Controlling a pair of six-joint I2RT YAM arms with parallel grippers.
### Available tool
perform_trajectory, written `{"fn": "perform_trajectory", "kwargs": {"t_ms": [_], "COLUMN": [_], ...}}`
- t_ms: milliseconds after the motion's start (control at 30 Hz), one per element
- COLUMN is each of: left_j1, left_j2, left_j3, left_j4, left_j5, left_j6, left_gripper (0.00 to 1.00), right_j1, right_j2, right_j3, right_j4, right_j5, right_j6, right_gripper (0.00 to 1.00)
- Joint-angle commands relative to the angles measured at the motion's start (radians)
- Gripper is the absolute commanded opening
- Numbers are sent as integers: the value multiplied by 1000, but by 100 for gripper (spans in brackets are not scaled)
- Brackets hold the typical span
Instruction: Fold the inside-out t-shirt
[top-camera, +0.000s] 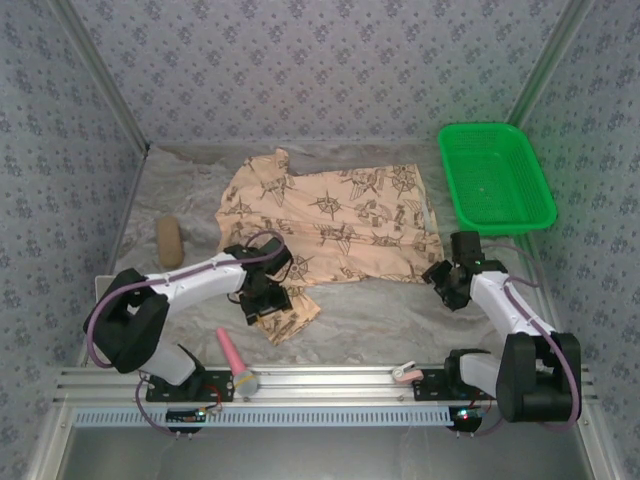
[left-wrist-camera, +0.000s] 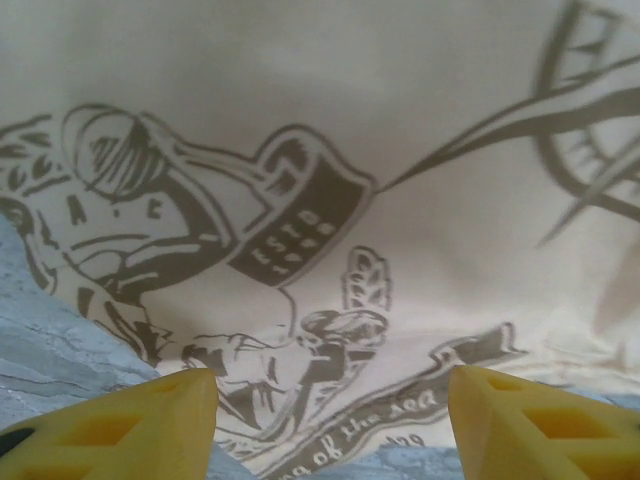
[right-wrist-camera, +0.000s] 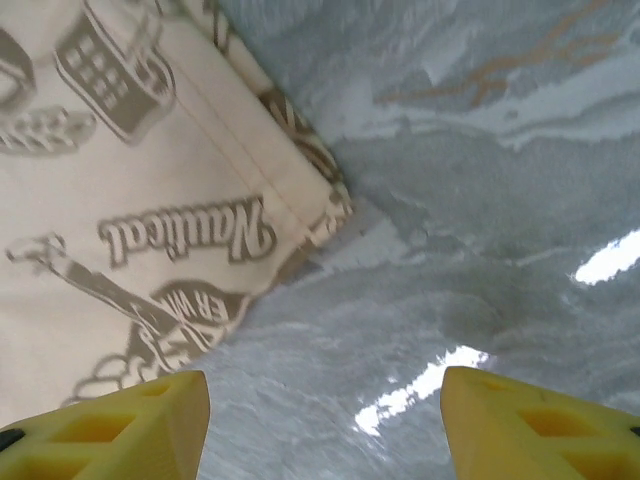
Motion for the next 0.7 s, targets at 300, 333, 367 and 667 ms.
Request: {"fn": "perform_trajectory", "kwargs": {"t_ms": [300,333,367,667], "left_j1": [-62,-64,-66,-123], "left_j2": [-15,-32,-45,-158], "left_j3": [-72,-85,-100,-118], "left_j4": [-33,-27,-16,-82], "left_j5": [-46,-46,-47,-89], "left_j6": [-217,-230,-244,-353], "left_gripper": [66,66,66,66], "right_j1": [-44,-46,-48,-53], "right_j2": [81,85,87,87], "right_j3": [-1,-1,-1,6], "right_j4": [133,130,131,112], "right_j5": [-64,-64,-64,-63], "right_j6": [71,66,65,54], "right_gripper": [63,63,63,61]}}
